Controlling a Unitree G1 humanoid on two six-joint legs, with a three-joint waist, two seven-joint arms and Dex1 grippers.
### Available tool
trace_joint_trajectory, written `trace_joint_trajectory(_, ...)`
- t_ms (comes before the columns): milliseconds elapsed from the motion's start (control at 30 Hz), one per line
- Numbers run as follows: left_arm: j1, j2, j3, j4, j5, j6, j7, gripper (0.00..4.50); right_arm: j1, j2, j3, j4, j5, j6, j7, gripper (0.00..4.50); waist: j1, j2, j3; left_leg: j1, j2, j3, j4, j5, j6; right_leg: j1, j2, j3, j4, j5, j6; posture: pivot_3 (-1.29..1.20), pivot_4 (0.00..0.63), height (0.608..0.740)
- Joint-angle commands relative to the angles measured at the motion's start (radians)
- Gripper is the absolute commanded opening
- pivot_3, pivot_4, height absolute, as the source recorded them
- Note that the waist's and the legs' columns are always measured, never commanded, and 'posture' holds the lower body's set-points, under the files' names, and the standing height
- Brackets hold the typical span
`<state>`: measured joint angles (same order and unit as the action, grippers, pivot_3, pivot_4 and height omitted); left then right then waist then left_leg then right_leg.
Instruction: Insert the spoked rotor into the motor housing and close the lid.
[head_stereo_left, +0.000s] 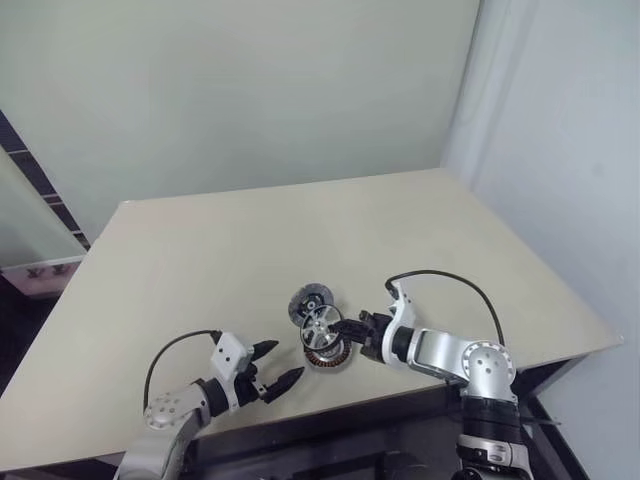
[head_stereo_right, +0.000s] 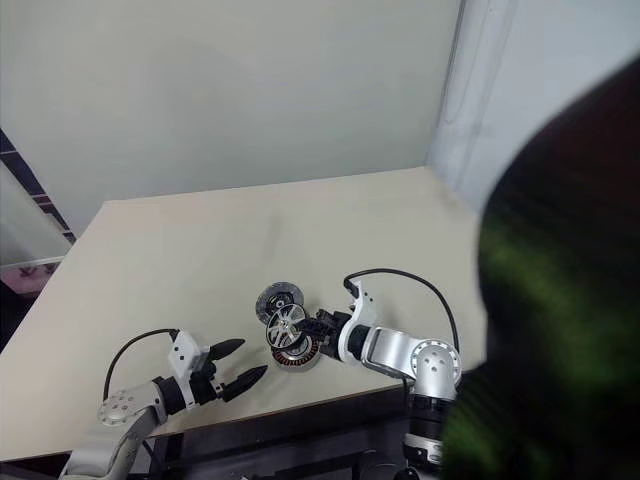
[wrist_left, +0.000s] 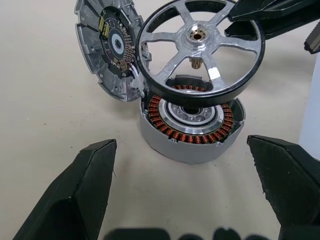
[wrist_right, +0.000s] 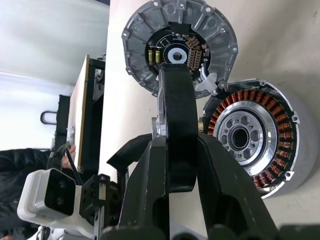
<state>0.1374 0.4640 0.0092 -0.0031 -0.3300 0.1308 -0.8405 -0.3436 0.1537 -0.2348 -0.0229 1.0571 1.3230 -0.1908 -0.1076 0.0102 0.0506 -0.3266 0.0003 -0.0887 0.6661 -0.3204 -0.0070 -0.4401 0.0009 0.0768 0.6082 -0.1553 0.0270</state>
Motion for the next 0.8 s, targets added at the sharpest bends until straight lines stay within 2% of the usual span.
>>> trace_joint_trajectory(33, -0.016, 0.003, -0.001, -0.038, -0.002, -0.007, -0.004, 4.50, 0.065, 0.112, 0.058, -0.010, 0.004, -0.024, 0.018, 0.42, 0.000, 0.000, 0.000, 0.000, 0.000, 0.000, 0.000, 0.000, 0.000, 0.000, 0.000, 0.000, 0.000, 0.000, 0.000, 0.00, 0.000, 0.740)
trace_joint_trajectory(800, -0.018, 0.000, -0.003, -0.028, 0.000, -0.014, -0.011, 4.50, 0.093, 0.061, 0.097, 0.040, -0.070, -0.074, 0.041, 0.42, 0.000, 0.000, 0.000, 0.000, 0.000, 0.000, 0.000, 0.000, 0.000, 0.000, 0.000, 0.000, 0.000, 0.000, 0.000, 0.00, 0.000, 0.740)
